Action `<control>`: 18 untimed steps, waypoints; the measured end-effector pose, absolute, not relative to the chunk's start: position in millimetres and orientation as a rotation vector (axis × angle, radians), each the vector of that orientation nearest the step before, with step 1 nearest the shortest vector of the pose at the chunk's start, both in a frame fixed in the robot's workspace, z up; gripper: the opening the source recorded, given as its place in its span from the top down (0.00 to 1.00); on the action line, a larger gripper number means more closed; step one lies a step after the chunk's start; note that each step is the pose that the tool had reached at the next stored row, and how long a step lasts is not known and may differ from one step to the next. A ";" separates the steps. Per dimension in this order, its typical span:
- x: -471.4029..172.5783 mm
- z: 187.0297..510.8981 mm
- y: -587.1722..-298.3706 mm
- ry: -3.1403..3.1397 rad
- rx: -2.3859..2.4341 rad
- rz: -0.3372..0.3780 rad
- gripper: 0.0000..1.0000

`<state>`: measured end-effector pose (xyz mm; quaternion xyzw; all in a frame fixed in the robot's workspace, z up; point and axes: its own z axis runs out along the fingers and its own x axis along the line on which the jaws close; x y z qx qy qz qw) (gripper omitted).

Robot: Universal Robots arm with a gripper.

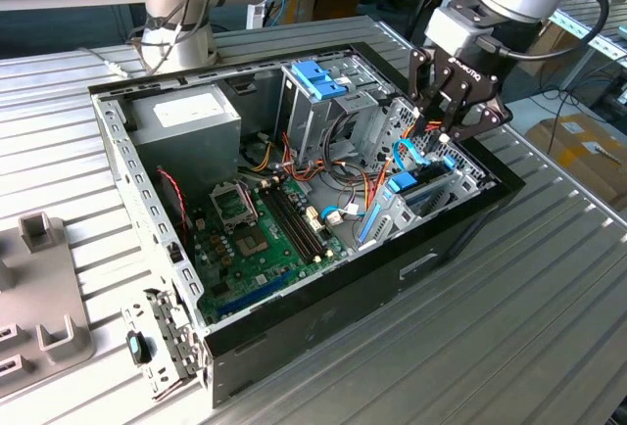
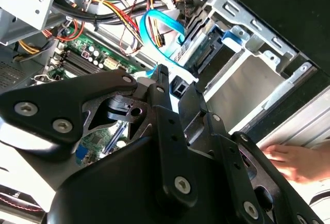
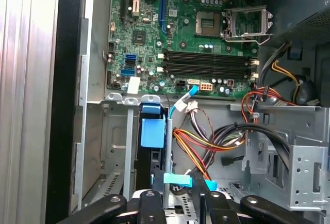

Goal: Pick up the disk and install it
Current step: 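Insert the second disk wire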

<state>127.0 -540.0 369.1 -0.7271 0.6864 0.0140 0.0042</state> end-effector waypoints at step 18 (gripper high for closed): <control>140.8 368.6 -528.1 2.039 -2.380 0.044 0.64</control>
